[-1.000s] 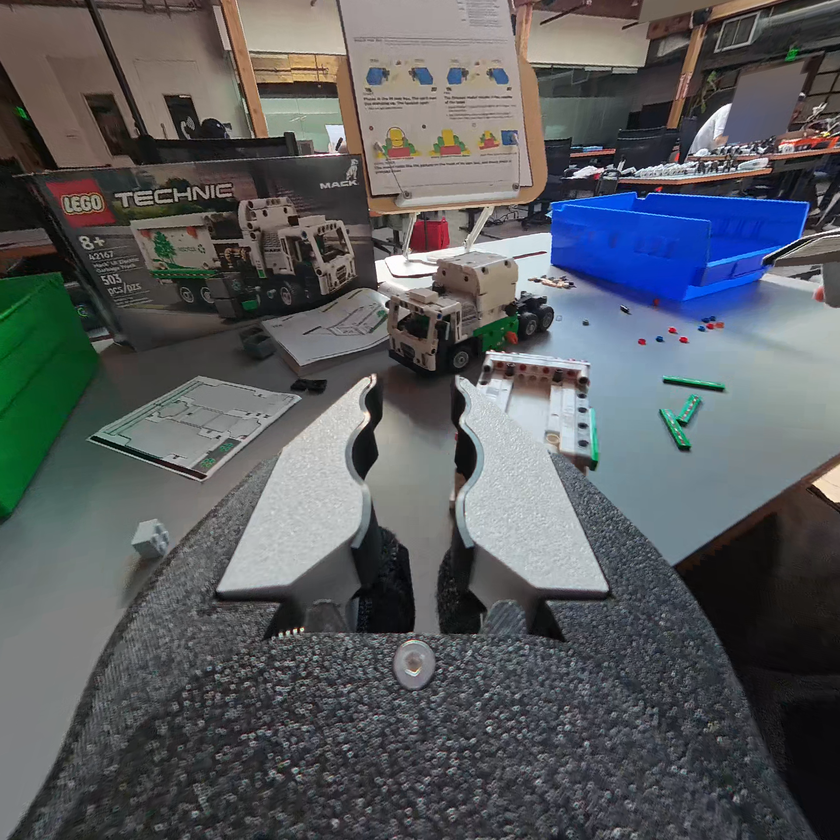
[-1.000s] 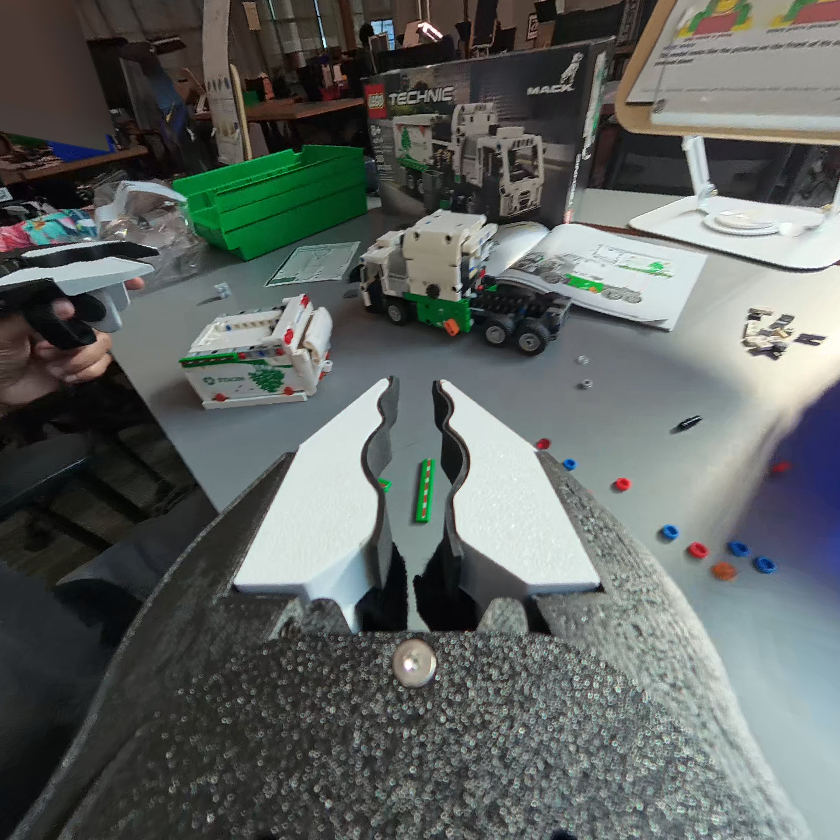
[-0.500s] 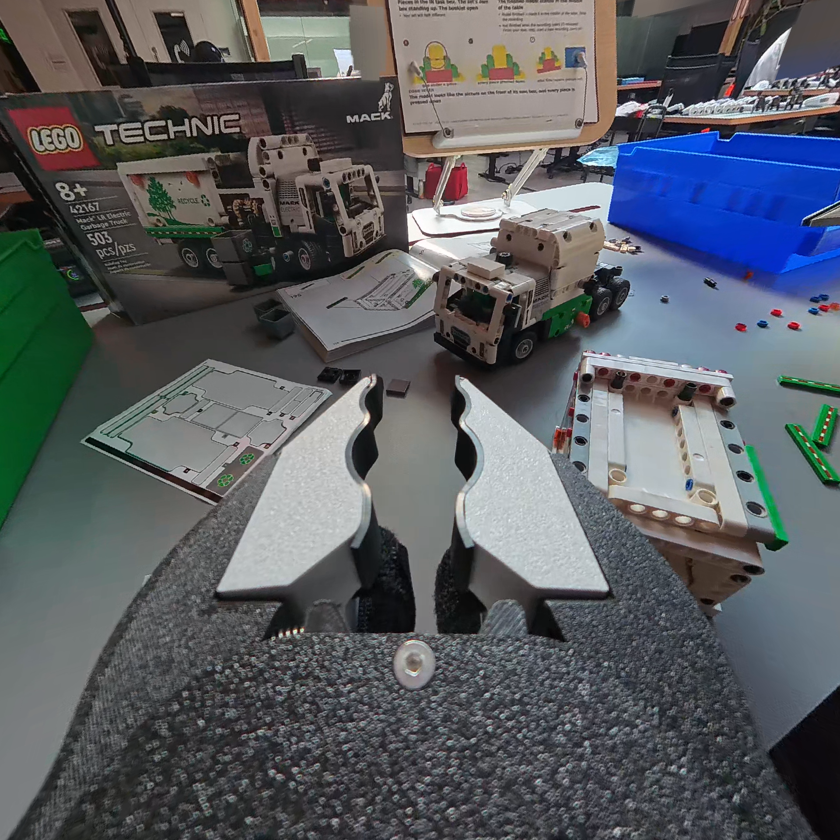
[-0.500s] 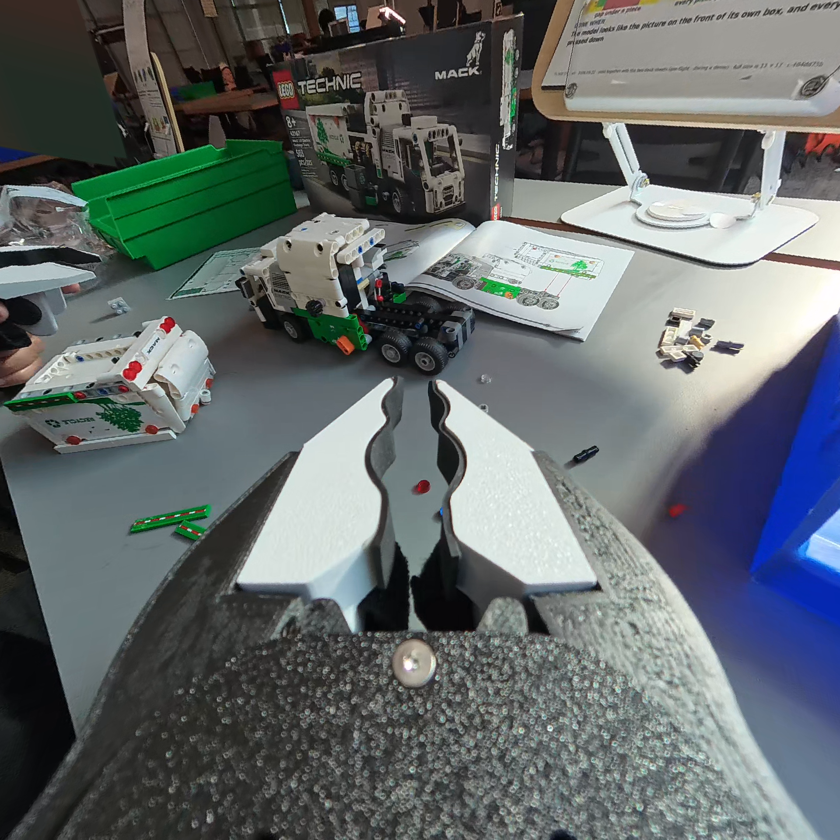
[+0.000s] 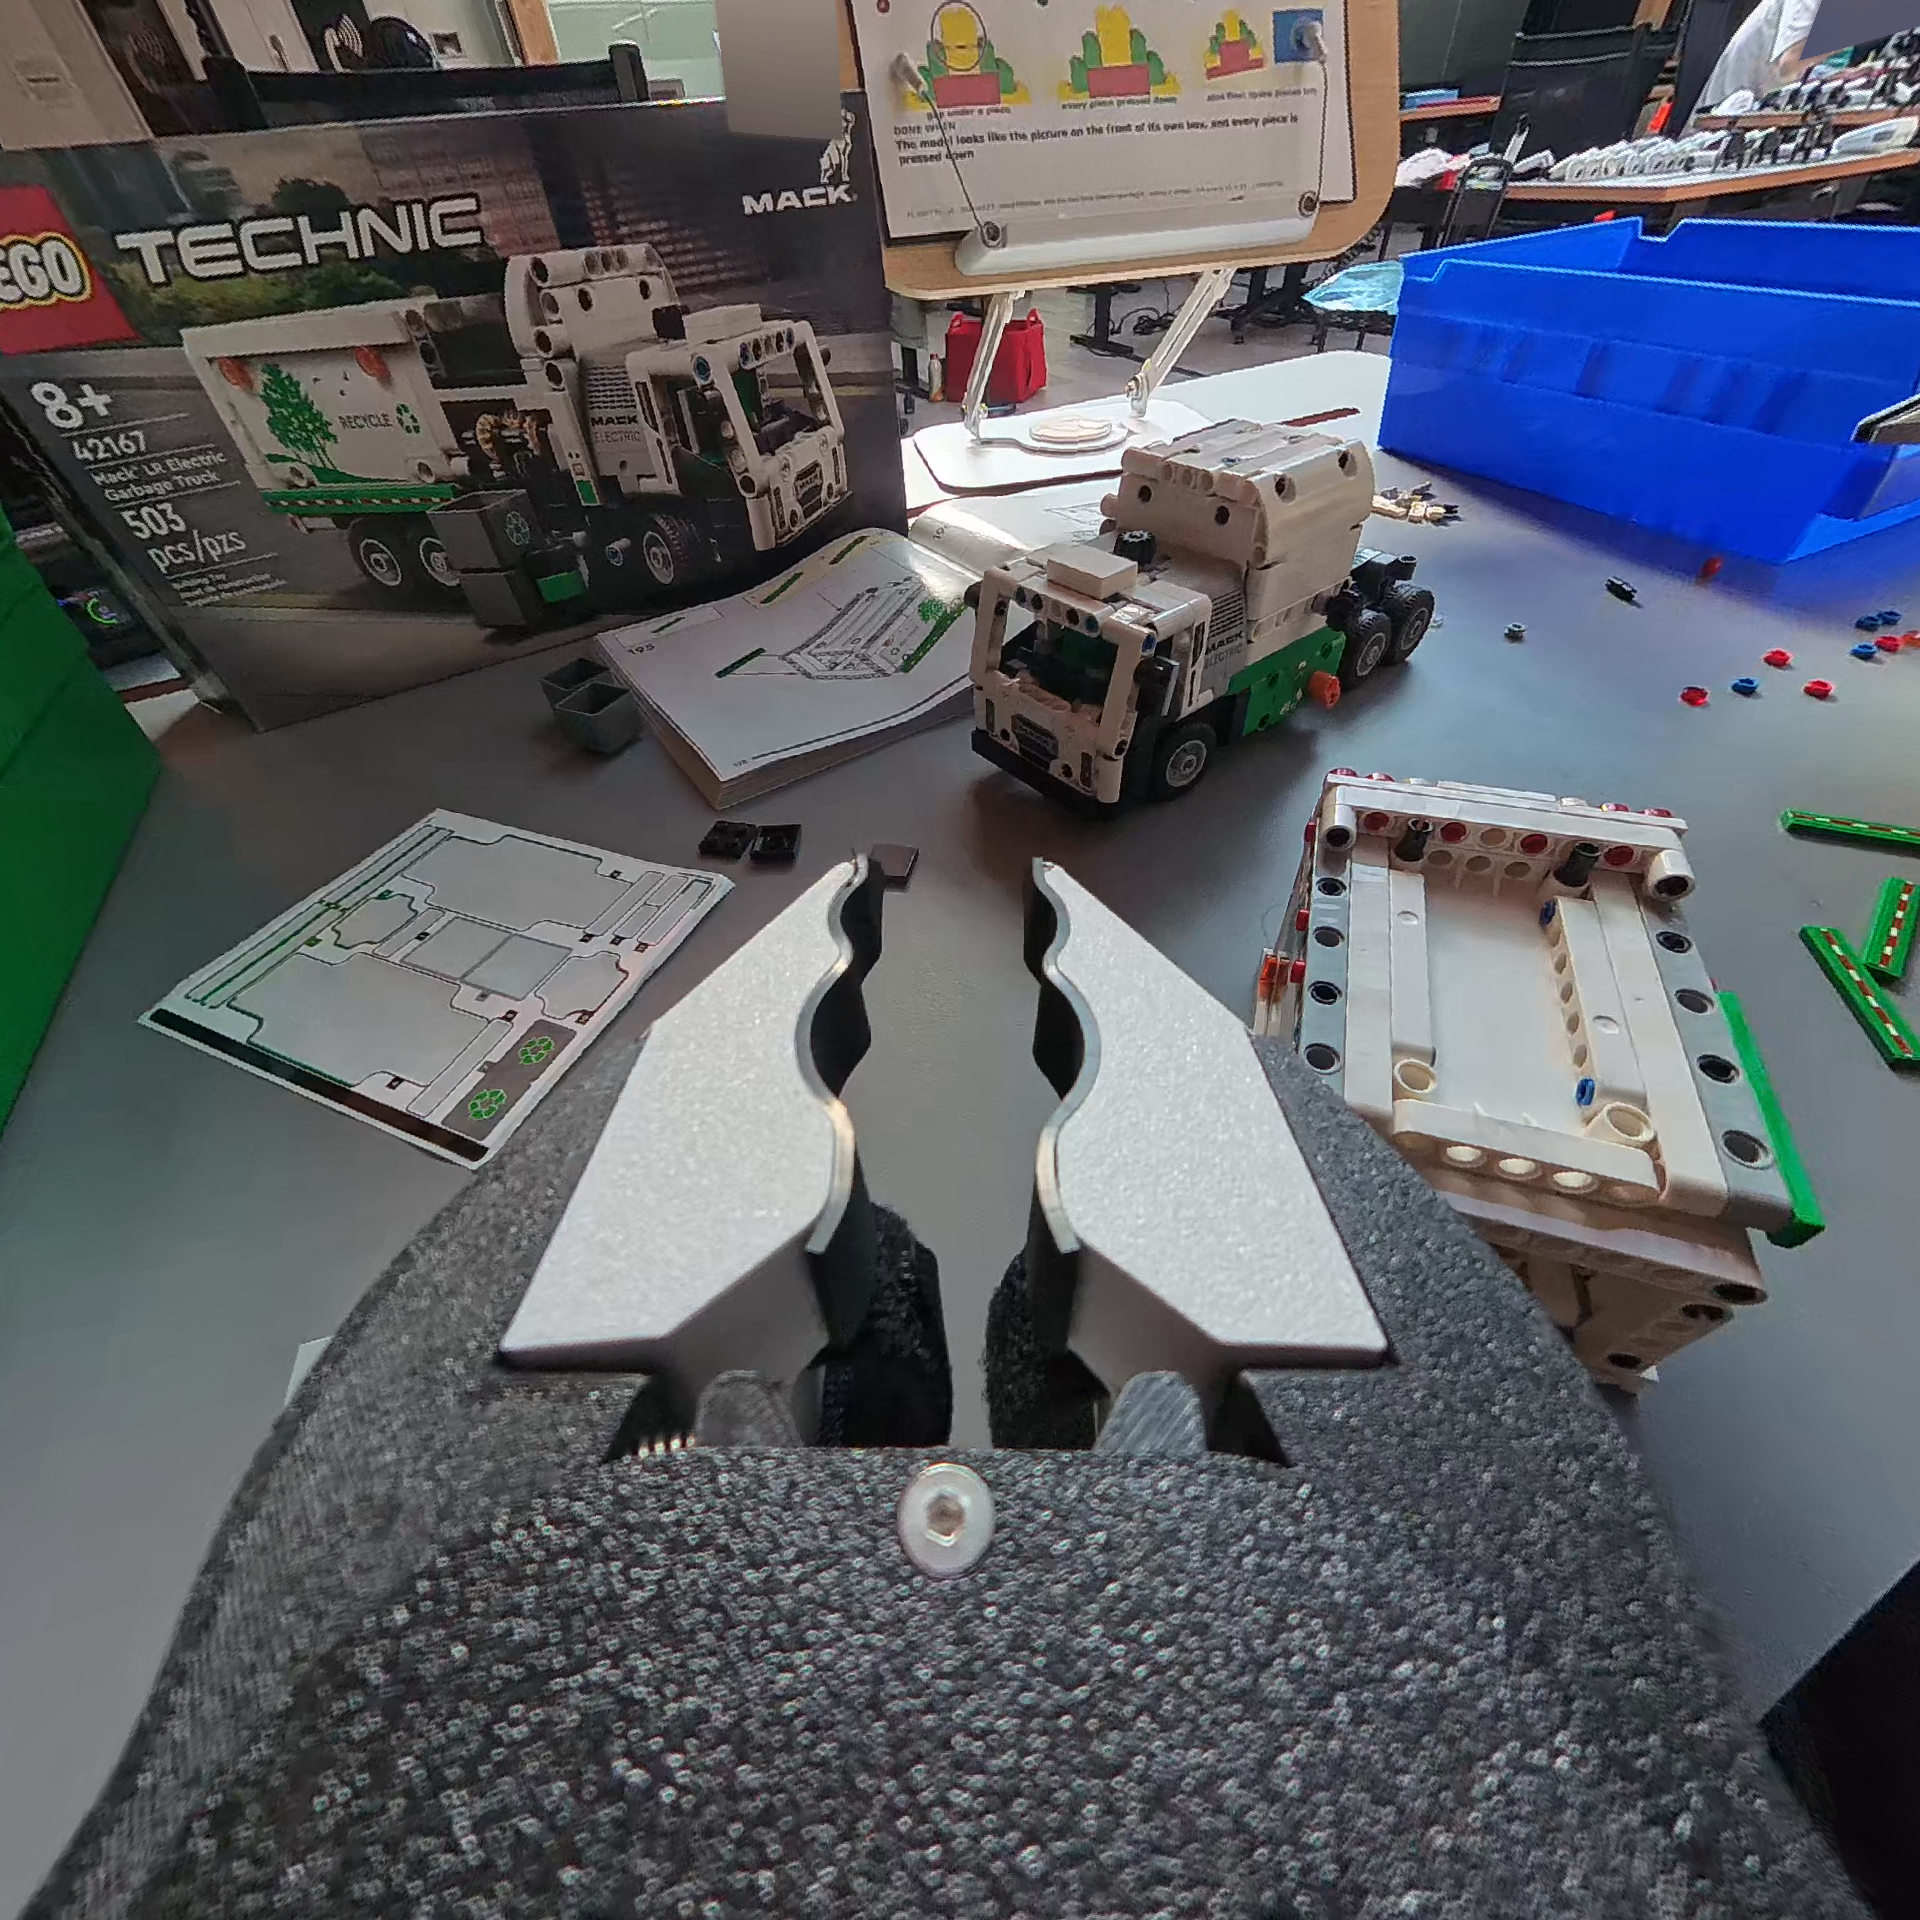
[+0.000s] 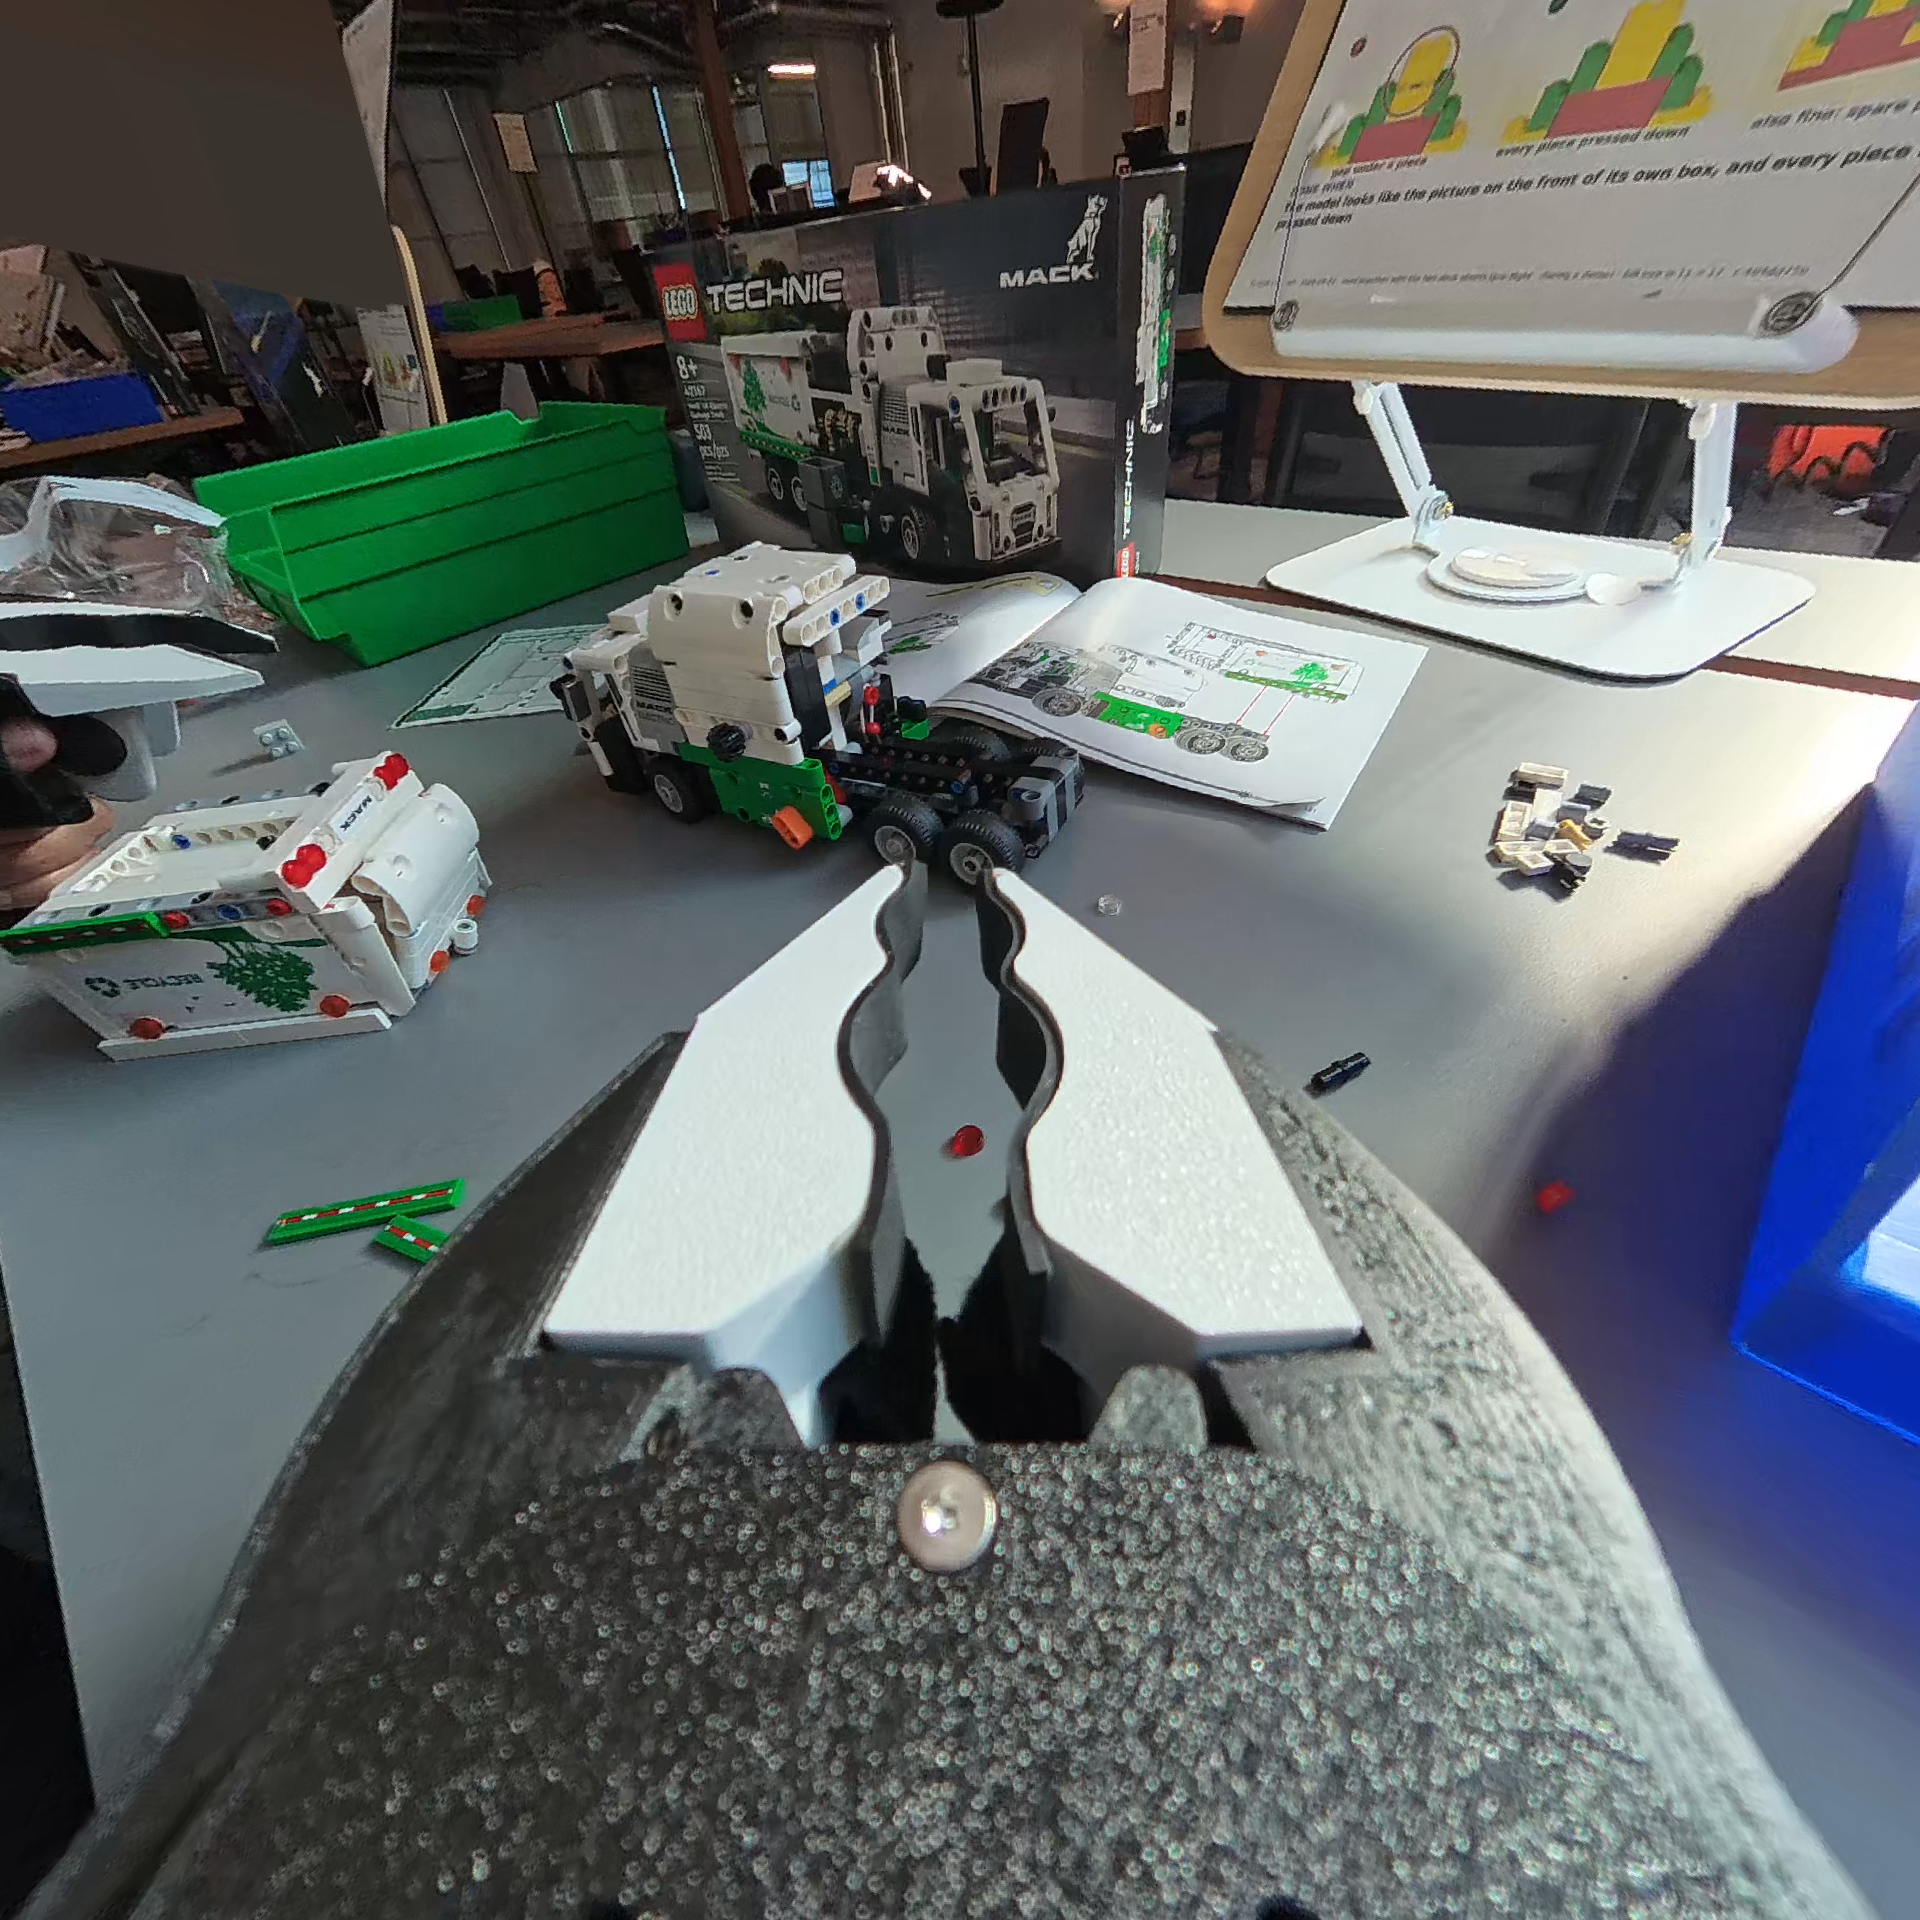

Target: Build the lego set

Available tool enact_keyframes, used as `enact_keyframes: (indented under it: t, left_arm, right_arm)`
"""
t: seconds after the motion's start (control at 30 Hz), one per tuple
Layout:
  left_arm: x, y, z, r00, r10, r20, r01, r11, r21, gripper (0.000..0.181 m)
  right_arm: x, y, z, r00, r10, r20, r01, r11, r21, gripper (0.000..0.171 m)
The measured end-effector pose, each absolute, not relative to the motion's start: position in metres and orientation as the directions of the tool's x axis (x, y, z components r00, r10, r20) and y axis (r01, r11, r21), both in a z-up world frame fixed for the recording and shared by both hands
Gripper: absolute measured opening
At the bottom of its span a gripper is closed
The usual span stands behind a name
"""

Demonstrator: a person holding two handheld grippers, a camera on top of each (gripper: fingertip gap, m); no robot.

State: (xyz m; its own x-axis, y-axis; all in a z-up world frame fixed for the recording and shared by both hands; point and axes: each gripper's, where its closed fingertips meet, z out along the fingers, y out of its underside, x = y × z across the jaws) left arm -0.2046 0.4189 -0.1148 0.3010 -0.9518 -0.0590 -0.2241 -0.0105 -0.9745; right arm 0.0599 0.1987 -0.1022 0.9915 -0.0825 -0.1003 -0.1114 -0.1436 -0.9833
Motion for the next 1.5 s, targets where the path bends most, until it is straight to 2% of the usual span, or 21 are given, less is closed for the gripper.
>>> enact_keyframes:
  t: [0.37,1.5]
  left_arm:
    - [-0.202,0.419,-0.111,0.291,-0.954,-0.075,-0.202,0.016,-0.979,0.024]
    - [-0.197,0.419,-0.116,0.278,-0.958,-0.067,-0.232,0.001,-0.973,0.023]
  right_arm:
    - [0.061,0.203,-0.114,0.991,-0.088,-0.096,-0.112,-0.203,-0.973,0.009]
    - [0.06,0.203,-0.116,0.991,-0.071,-0.117,-0.129,-0.213,-0.969,0.008]
